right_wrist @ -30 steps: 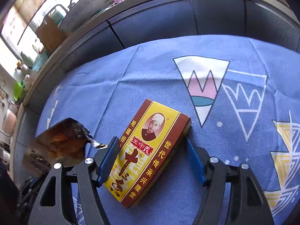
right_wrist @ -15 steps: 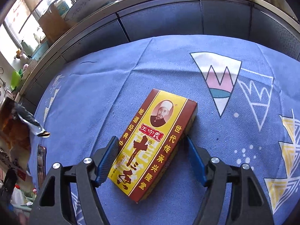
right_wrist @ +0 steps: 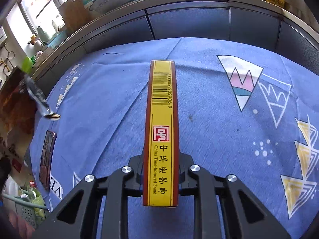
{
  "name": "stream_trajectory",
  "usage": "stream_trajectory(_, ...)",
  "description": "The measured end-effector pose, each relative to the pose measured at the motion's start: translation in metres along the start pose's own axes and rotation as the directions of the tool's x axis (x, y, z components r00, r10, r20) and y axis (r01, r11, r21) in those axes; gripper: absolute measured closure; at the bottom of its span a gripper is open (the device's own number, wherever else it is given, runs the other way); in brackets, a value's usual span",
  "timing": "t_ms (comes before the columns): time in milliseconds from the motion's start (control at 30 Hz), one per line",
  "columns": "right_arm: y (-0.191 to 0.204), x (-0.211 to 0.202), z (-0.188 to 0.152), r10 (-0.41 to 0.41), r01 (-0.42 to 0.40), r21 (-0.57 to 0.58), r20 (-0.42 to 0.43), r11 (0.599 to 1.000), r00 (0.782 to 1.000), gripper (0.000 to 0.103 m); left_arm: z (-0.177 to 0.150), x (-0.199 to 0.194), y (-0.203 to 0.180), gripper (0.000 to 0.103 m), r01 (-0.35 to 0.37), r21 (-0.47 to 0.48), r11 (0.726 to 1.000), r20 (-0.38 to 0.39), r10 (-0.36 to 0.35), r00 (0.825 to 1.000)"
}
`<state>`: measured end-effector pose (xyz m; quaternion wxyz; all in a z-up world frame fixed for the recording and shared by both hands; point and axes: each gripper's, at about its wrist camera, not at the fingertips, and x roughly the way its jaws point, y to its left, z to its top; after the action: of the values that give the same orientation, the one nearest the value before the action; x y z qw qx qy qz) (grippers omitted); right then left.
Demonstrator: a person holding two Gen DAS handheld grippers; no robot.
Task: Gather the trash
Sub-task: 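Carry the foil wrapper and yellow box in both tools to the beige bin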
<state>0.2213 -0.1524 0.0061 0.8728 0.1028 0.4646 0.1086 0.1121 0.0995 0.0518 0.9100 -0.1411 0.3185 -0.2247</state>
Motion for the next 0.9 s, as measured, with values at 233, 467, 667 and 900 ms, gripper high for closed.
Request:
stream_trajectory(233,-0.049,-0.079,-0.064,0.021,-0.030,0.077,0.114,0.997,0.993,0.080,-0.010,0.020,-0.046,0.102,0.052,0.087,0.995,-0.045,-0.048,0.998)
stream_trajectory(467,-0.135,-0.163,-0.138,-0.117,0.048,0.278,0.239,0.959,0.964,0.080,-0.021,0.058,-0.124,0.102,0.180,0.185,0.966,-0.129,-0.158,0.979)
stream_trajectory(667,-0.215,-0.231,-0.211,-0.305,0.133,0.502,0.279,0.855,0.910,0.080,-0.031,0.095,-0.210,0.102,0.312,0.273,0.910,-0.216,-0.258,0.942)
stream_trajectory(900,-0.296,-0.287,-0.291,-0.501,0.224,0.681,0.239,0.697,0.832,0.080,-0.052,0.135,-0.323,0.102,0.443,0.374,0.815,-0.318,-0.336,0.887)
